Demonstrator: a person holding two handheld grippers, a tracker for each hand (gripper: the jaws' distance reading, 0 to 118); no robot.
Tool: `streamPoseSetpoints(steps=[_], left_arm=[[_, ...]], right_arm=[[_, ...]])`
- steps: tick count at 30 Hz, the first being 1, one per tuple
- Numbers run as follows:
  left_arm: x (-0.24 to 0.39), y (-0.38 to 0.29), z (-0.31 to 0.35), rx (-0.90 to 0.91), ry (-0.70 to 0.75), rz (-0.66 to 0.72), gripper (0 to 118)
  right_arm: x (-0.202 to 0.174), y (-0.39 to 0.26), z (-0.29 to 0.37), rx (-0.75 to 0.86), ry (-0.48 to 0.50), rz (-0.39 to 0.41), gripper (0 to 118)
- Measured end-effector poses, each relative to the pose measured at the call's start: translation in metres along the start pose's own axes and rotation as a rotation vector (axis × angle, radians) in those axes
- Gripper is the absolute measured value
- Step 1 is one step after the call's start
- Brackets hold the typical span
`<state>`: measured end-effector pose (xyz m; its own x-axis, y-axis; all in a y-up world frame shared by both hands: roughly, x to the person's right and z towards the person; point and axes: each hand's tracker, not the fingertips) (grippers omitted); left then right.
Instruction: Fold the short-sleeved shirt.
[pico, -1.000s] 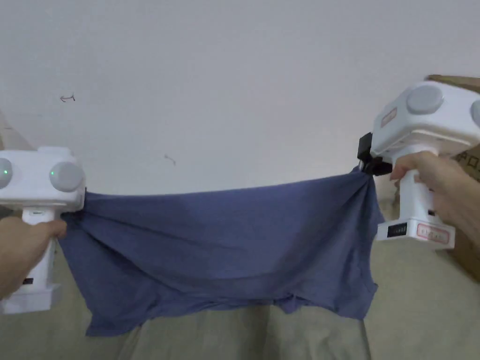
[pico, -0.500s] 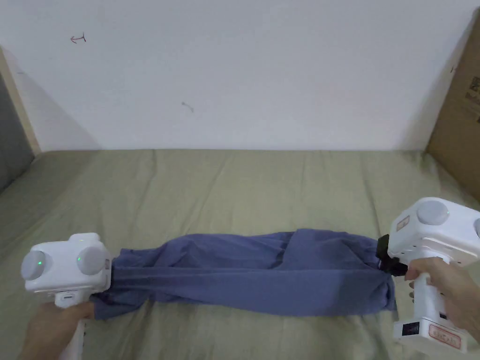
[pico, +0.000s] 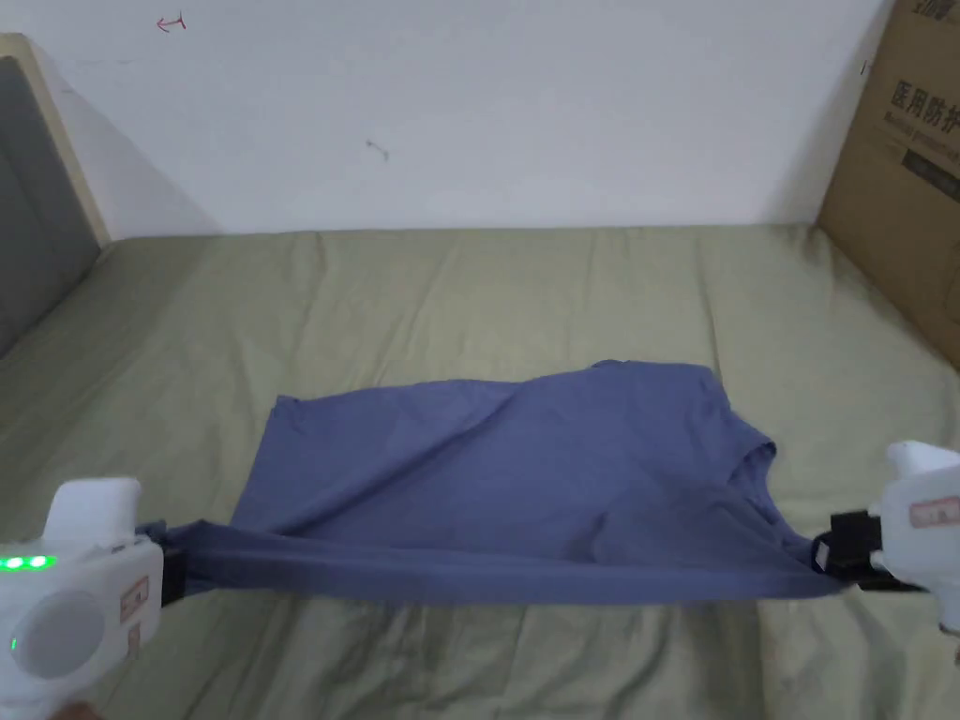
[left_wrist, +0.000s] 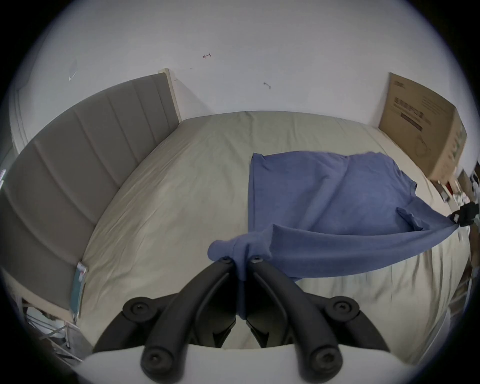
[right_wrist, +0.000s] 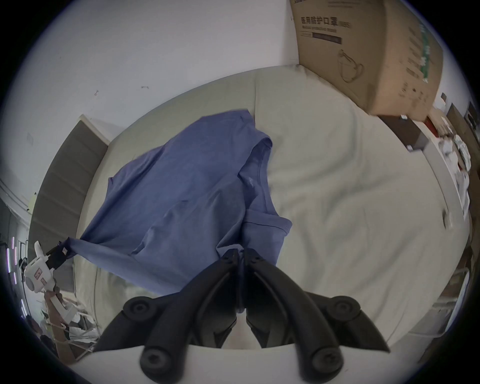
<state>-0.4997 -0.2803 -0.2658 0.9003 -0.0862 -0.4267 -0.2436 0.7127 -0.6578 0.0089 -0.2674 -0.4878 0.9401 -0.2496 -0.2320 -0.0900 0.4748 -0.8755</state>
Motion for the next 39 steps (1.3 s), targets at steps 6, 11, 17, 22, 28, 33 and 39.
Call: streamPoseSetpoints(steps=[6,11,17,22,28,33,39], left_arm=[[-0.006,-0.078,0.054,-0.010,0.023,-0.085,4],[-0.012,-0.131,0.070,-0.061,0.030,-0.064,4],[-0.016,-0.150,0.060,-0.116,0.032,0.016,81],[-0.033,-0.149,0.085,-0.098,-0.114,0.208,109],[-0.032,-0.160,0.129,-0.044,-0.137,0.292,4],[-0.022,-0.185,0.133,-0.094,-0.087,0.253,0],[-0.044,-0.182,0.107,-0.093,-0.088,0.316,51]], right_arm=[[0.020,-0.108,0.043,0.028,-0.006,-0.070,3],[0.032,-0.168,0.057,-0.010,-0.036,-0.040,4],[0.039,-0.184,0.050,0.021,-0.024,-0.088,20],[0.029,-0.188,0.061,0.079,-0.103,0.075,98],[0.010,-0.208,0.084,0.113,-0.053,0.111,0],[-0.001,-0.232,0.080,0.088,-0.030,0.118,0],[0.005,-0.239,0.068,0.054,-0.051,0.084,0]])
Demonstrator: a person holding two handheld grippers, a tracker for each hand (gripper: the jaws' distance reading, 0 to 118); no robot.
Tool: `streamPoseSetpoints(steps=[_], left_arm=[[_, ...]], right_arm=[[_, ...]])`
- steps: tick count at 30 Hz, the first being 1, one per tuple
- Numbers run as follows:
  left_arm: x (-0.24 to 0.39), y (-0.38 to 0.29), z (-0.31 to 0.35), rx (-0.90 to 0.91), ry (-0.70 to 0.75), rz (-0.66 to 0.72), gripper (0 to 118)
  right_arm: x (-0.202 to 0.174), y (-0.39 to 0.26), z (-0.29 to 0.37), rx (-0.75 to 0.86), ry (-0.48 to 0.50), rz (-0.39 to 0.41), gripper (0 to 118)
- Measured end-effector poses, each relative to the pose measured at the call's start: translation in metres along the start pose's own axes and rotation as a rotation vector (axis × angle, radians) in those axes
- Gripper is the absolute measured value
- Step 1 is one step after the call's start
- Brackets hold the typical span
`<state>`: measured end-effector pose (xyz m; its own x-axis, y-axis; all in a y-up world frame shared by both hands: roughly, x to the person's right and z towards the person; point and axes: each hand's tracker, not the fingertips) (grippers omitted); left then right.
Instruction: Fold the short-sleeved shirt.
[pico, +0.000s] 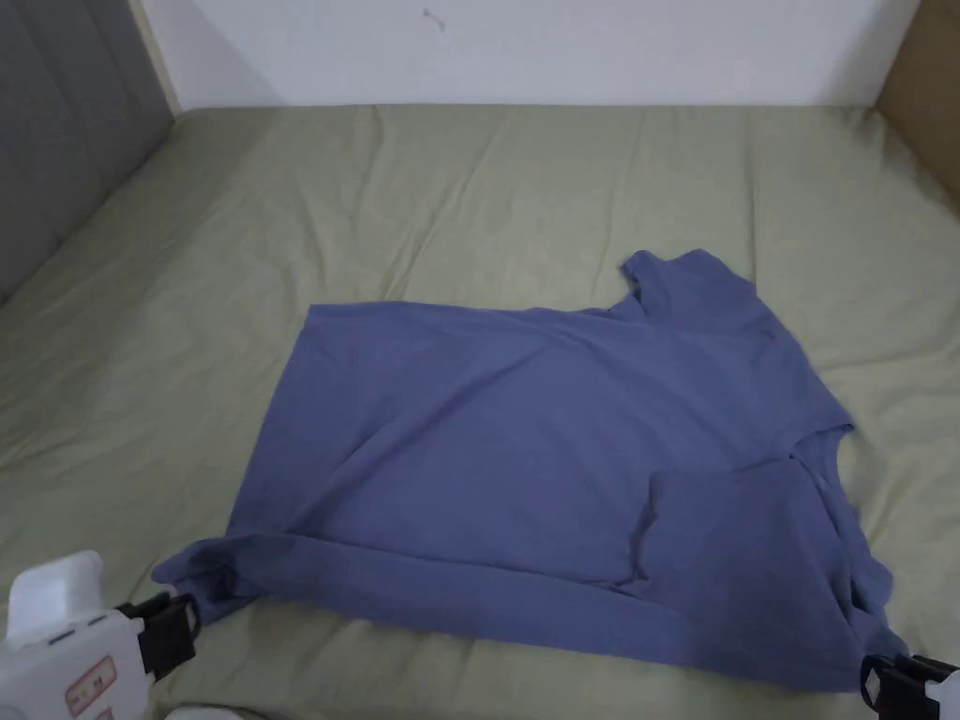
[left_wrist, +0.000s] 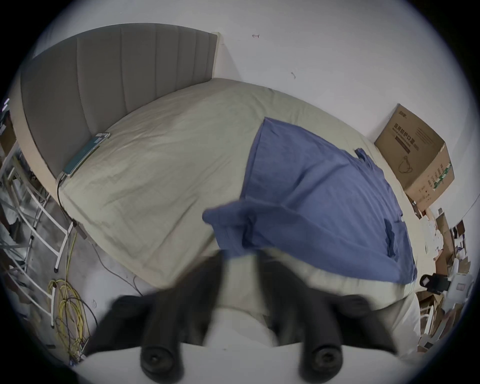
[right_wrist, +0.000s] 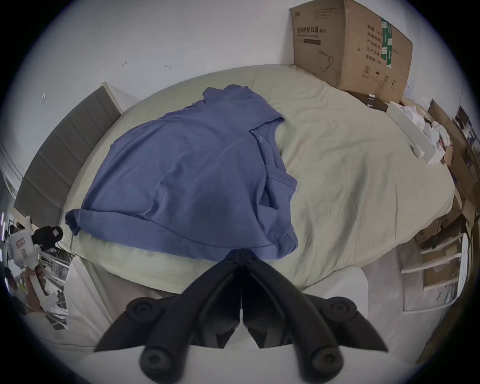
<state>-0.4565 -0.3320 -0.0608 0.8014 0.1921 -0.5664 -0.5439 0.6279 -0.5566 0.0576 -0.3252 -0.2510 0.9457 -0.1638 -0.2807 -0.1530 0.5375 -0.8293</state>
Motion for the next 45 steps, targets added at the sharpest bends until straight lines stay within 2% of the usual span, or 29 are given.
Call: streamPoseSetpoints(steps=[1,2,3,6,7,8,9,10,17,18,19,20,21,23,26,27,28,29,30,32,33,37,42,45], left_arm=[[-0.003,0.007,-0.006,0.002,-0.001,-0.005,90],[-0.002,0.014,-0.011,0.001,-0.003,-0.006,112],[-0.003,0.020,-0.018,0.001,-0.002,-0.006,117],[-0.008,0.033,-0.040,0.016,0.021,0.011,111],[-0.011,0.034,-0.050,-0.003,0.024,0.031,105],[-0.014,0.033,-0.059,-0.027,0.008,0.058,85],[-0.014,0.032,-0.063,-0.046,0.004,0.075,38],[-0.013,0.031,-0.067,-0.043,0.005,0.079,4],[0.008,0.025,-0.051,-0.011,0.020,-0.018,4],[0.010,0.029,-0.049,-0.014,0.021,-0.020,4],[0.010,0.029,-0.047,-0.012,0.023,-0.027,4],[0.010,0.029,-0.045,-0.009,0.025,-0.028,4],[0.009,0.030,-0.043,-0.008,0.026,-0.025,4],[0.008,0.032,-0.042,-0.011,0.020,-0.016,4],[0.008,0.033,-0.042,-0.016,0.028,-0.019,4],[0.007,0.032,-0.042,-0.019,0.034,-0.023,4],[0.007,0.031,-0.042,-0.022,0.036,-0.027,4],[0.007,0.031,-0.043,-0.027,0.038,-0.027,4],[0.007,0.031,-0.043,-0.029,0.040,-0.028,4],[0.007,0.029,-0.042,-0.034,0.042,-0.030,4],[0.007,0.029,-0.041,-0.040,0.048,-0.035,4],[0.008,0.034,-0.033,-0.038,0.048,-0.038,4],[0.019,0.060,-0.024,-0.008,0.044,-0.065,4],[0.030,0.085,-0.030,0.005,0.058,-0.123,4]], right_arm=[[0.002,0.001,0.000,-0.002,0.011,-0.016,0],[0.004,0.001,-0.001,-0.001,0.012,-0.023,0],[0.004,0.002,-0.003,-0.002,0.009,-0.025,0],[0.005,0.001,-0.005,-0.010,-0.010,-0.029,0],[0.006,0.001,-0.007,-0.019,-0.007,-0.034,0],[0.006,0.000,-0.008,-0.027,-0.007,-0.043,0],[0.006,-0.001,-0.009,-0.033,-0.006,-0.048,0],[0.006,-0.001,-0.011,-0.043,-0.007,-0.048,0],[0.012,0.004,-0.010,-0.046,-0.025,-0.021,0],[0.013,0.006,-0.009,-0.032,-0.018,-0.021,9],[0.014,0.009,-0.009,-0.008,-0.018,-0.019,35],[0.016,0.013,-0.010,0.005,-0.014,-0.011,70],[0.016,0.018,-0.012,0.006,-0.026,0.005,95],[0.014,0.026,-0.021,-0.012,-0.072,0.046,95],[0.014,0.031,-0.038,-0.029,-0.068,0.149,95],[0.015,0.032,-0.048,-0.066,-0.099,0.168,88],[0.017,0.032,-0.057,-0.092,-0.112,0.190,61],[0.018,0.031,-0.064,-0.099,-0.118,0.219,16],[0.018,0.028,-0.071,-0.107,-0.139,0.221,1],[0.022,0.027,-0.072,-0.153,-0.074,0.171,1],[0.020,0.027,-0.065,-0.117,-0.081,0.161,1],[0.015,0.033,-0.039,-0.068,-0.071,0.178,1],[0.020,0.070,-0.013,-0.017,0.018,0.075,1],[0.019,0.109,-0.011,0.034,0.039,0.019,1]])
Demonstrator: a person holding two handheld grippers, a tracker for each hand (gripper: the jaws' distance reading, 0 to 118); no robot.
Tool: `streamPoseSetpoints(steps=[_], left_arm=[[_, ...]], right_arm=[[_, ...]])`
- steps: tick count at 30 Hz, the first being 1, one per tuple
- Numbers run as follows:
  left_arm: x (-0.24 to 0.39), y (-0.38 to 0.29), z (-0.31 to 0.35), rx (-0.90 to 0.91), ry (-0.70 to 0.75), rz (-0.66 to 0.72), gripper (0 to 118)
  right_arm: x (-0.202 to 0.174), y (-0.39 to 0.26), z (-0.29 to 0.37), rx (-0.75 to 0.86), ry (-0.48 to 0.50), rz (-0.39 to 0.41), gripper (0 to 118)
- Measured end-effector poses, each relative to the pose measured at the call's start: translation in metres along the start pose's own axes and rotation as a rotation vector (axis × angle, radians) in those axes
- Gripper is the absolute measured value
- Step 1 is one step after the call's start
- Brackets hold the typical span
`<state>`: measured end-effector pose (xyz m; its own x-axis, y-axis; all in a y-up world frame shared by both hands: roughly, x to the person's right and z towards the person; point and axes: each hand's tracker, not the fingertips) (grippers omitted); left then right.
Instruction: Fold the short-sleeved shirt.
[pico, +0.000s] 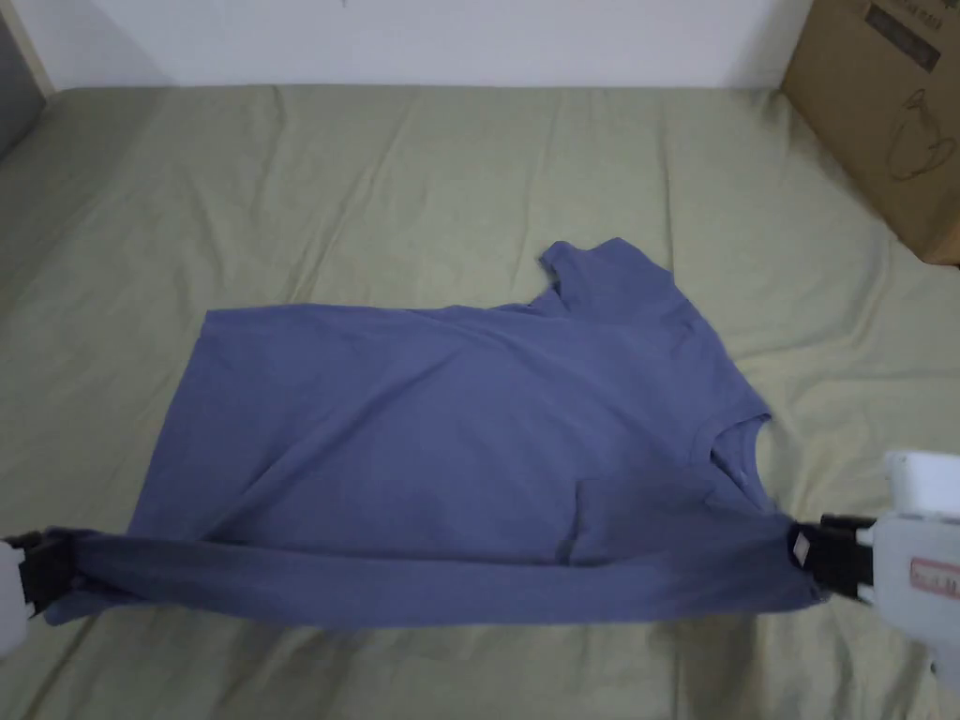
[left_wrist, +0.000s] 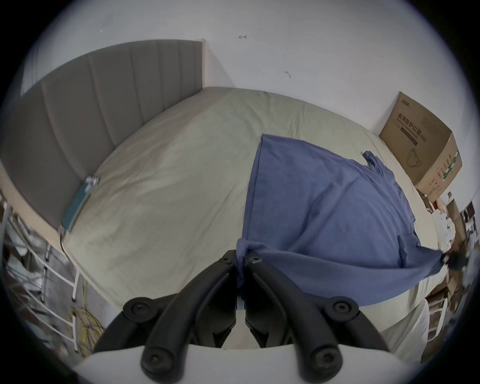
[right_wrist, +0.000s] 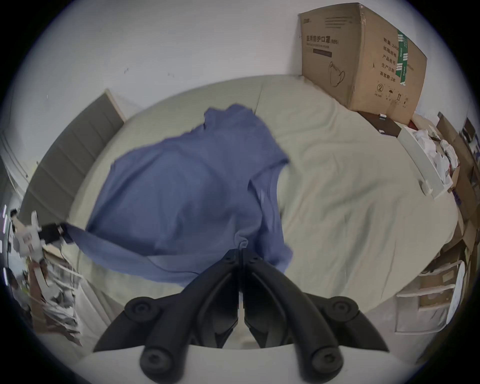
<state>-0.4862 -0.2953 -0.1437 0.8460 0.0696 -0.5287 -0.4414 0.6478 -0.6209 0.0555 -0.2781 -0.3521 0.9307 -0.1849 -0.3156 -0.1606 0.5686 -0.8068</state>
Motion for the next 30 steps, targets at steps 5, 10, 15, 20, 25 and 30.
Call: streamPoseSetpoints(steps=[5,10,15,20,25,30], left_arm=[[0.013,0.048,-0.053,-0.034,0.011,-0.089,4],[0.022,0.059,-0.123,-0.185,0.064,-0.106,66],[0.012,0.053,-0.102,-0.141,-0.012,-0.028,105],[-0.006,0.039,-0.044,-0.052,-0.059,0.031,60],[-0.010,-0.013,-0.016,-0.068,-0.071,0.023,0],[-0.016,-0.025,-0.038,-0.106,-0.061,0.022,89]], right_arm=[[0.002,0.068,-0.050,0.000,-0.058,-0.012,1],[0.007,0.081,-0.124,-0.152,-0.111,-0.058,43],[0.005,0.066,-0.107,-0.079,-0.125,-0.007,78],[-0.005,0.052,-0.047,0.060,-0.127,0.055,45],[-0.009,0.010,-0.031,0.036,-0.155,-0.006,1],[-0.009,-0.015,-0.041,-0.031,-0.091,-0.043,1]])
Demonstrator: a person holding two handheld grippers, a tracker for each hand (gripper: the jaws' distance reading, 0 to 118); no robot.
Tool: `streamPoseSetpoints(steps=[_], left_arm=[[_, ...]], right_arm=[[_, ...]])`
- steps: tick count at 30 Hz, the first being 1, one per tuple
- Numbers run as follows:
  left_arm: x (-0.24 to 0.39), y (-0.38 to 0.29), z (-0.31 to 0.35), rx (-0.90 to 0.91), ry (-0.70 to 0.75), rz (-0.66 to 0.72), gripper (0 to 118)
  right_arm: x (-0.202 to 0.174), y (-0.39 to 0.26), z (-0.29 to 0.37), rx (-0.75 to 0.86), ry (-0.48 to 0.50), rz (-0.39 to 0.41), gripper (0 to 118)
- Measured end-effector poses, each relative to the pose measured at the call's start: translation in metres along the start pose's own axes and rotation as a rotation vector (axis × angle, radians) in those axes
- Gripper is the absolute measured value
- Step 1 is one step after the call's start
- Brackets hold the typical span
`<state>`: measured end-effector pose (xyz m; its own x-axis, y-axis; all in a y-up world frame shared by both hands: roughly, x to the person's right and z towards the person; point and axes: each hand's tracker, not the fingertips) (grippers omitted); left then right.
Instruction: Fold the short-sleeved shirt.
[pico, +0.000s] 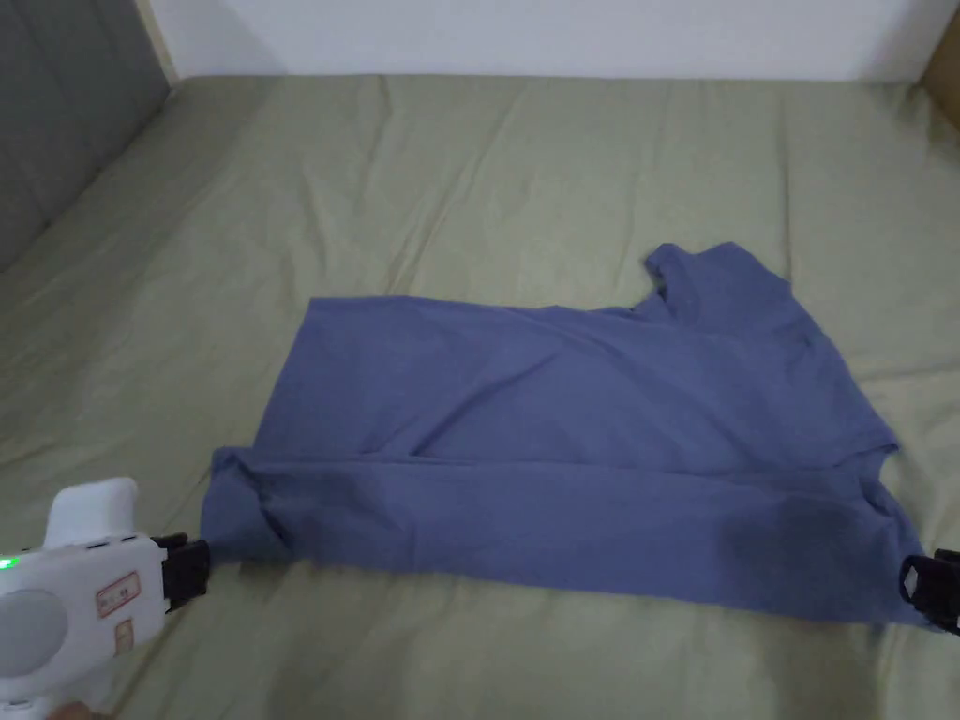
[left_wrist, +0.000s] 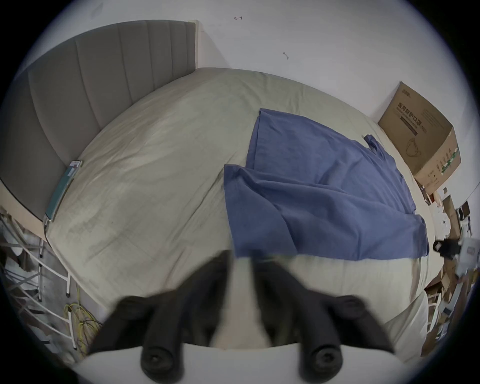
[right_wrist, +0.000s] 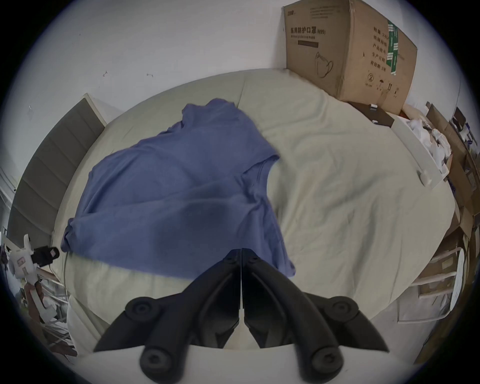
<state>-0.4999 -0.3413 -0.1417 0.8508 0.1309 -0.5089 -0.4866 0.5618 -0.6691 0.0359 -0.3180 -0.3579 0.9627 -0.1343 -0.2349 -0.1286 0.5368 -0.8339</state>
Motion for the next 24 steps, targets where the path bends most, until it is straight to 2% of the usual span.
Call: streamPoseSetpoints(steps=[1,2,4,5,6,9,10,13,14,16,17,18,20,21,22,23,24], left_arm=[[-0.001,0.002,-0.006,0.010,0.000,0.007,110],[-0.002,0.004,-0.012,0.014,0.000,0.021,114],[0.000,0.011,-0.028,0.005,0.004,0.042,93],[0.001,0.013,-0.034,0.001,0.004,0.054,70],[0.000,0.015,-0.042,-0.023,-0.002,0.055,35],[0.003,0.008,-0.067,-0.098,0.138,0.022,17],[0.002,0.009,-0.060,-0.053,0.076,0.040,11],[0.004,0.017,-0.048,-0.034,0.055,0.042,5],[0.005,0.019,-0.048,-0.041,0.050,0.036,5],[0.008,0.022,-0.038,-0.026,0.045,0.014,5],[0.010,0.023,-0.036,-0.025,0.043,0.011,5],[0.011,0.024,-0.034,-0.024,0.044,0.006,5],[0.013,0.024,-0.027,-0.010,0.037,-0.009,5],[0.014,0.025,-0.024,-0.008,0.035,-0.018,5],[0.014,0.025,-0.022,-0.005,0.033,-0.023,5],[0.013,0.025,-0.019,-0.003,0.028,-0.027,5],[0.012,0.026,-0.017,-0.002,0.022,-0.032,5]], right_arm=[[-0.001,-0.002,-0.001,-0.001,-0.003,0.006,1],[-0.002,-0.003,-0.001,-0.002,-0.008,0.012,1],[-0.004,-0.006,-0.001,-0.006,-0.011,0.019,1],[-0.004,-0.006,-0.001,-0.014,-0.008,0.019,1],[-0.004,-0.009,-0.001,-0.018,-0.006,0.014,1],[-0.001,-0.012,-0.004,-0.035,-0.004,-0.003,1],[0.000,-0.014,-0.004,-0.038,-0.004,-0.011,1],[0.004,-0.010,-0.006,-0.034,0.015,-0.067,4],[0.005,-0.007,-0.007,-0.027,0.014,-0.079,14],[0.006,0.002,-0.011,-0.012,0.022,-0.091,68],[0.007,0.006,-0.015,-0.006,0.023,-0.093,87],[0.010,0.011,-0.023,-0.004,0.025,-0.087,89],[0.015,0.017,-0.040,-0.030,0.003,-0.087,87],[0.017,0.016,-0.053,-0.077,-0.015,-0.091,67],[0.017,0.014,-0.063,-0.108,-0.021,-0.090,31],[0.015,0.010,-0.072,-0.146,-0.044,-0.053,8],[0.012,0.006,-0.077,-0.181,-0.047,-0.056,8]])
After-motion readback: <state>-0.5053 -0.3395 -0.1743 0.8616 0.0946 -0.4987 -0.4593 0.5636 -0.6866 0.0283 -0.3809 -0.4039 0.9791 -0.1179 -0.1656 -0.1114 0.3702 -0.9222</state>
